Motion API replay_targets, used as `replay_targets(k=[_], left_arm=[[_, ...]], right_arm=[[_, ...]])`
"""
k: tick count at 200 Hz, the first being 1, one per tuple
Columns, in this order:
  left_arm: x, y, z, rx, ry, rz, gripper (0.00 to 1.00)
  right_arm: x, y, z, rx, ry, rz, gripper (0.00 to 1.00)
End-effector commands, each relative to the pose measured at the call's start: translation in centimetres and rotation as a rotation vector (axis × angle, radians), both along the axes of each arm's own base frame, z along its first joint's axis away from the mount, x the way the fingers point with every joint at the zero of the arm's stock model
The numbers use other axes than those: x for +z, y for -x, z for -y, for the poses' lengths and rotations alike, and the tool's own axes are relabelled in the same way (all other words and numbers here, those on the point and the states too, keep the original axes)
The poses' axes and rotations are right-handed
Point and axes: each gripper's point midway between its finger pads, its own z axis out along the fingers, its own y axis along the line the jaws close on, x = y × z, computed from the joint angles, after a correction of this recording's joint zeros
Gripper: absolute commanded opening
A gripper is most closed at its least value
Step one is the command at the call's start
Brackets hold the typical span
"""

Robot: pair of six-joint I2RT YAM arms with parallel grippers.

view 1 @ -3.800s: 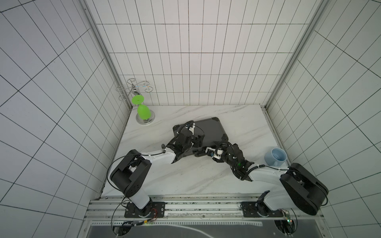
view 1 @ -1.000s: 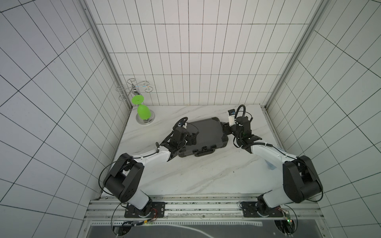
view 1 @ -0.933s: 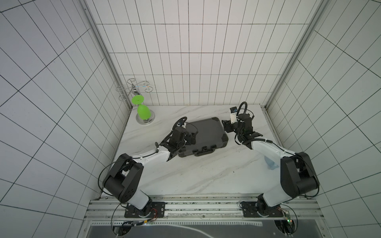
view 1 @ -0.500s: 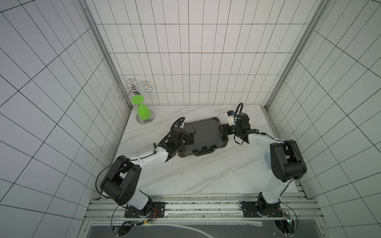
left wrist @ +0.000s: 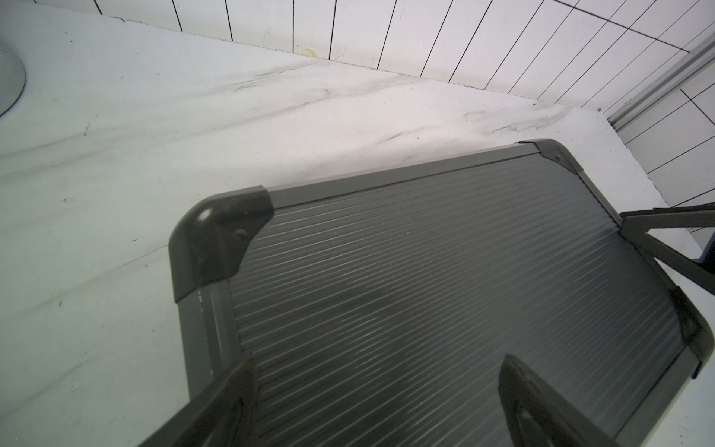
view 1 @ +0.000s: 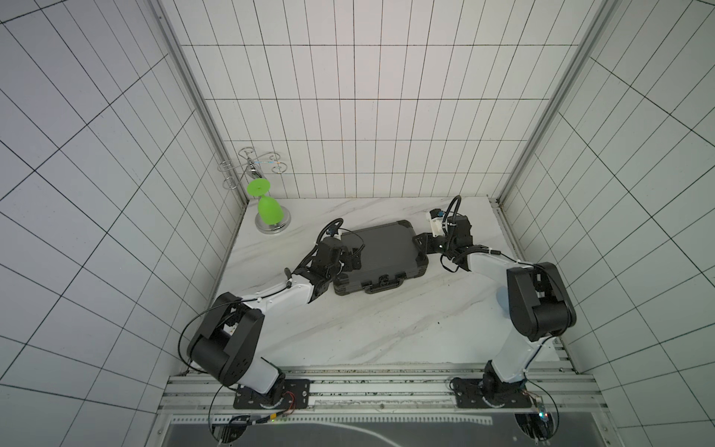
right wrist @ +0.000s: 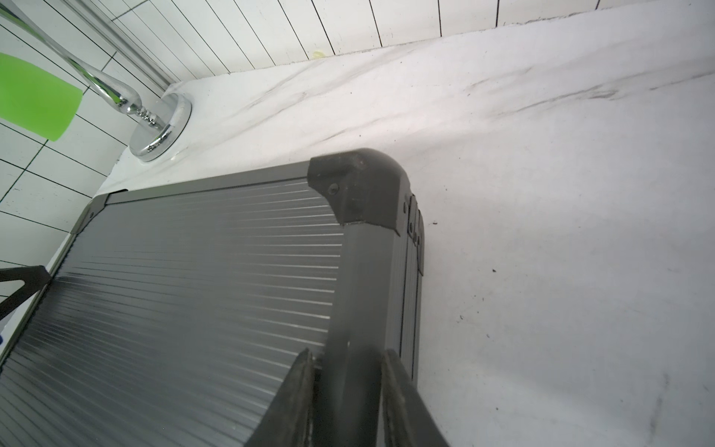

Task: Close the poker set cases
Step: Fasten the fastener on the poker set case.

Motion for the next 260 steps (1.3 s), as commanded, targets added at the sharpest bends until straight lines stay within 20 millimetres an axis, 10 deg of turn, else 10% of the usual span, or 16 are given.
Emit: replay_targets(k=[1,80,131,186,260], left_arm=[[-1.9,0.8,-1.7,0.03,-0.04,-0.067,0.97],[-0.9,-0.4,-1.8,0.018,-0.057,-0.051,0.97],[0.8,-0.7,2.4,-0.087,-0.026,-0.012,0.92],[0.6,-1.2,5.5,-0.136,-0.099,-0.006,0.87],[-4.9,0.1,7.6,-0.196,-0.062,-0.138,0.75]], right_arm=[[-3.7,4.4,-3.1,0.12,-0.052,-0.148,0.31],[-4.5,7.0,-5.8,0.147,-0.011,-0.151,0.35],[0.5,6.9,-3.3,0.059,0.095,0.052,0.41],[4.9,11.8,-5.3,0.183,0.036,0.246,0.53],[3.1,16.7,-7.5,0.272,-0.139,0.153,0.62]])
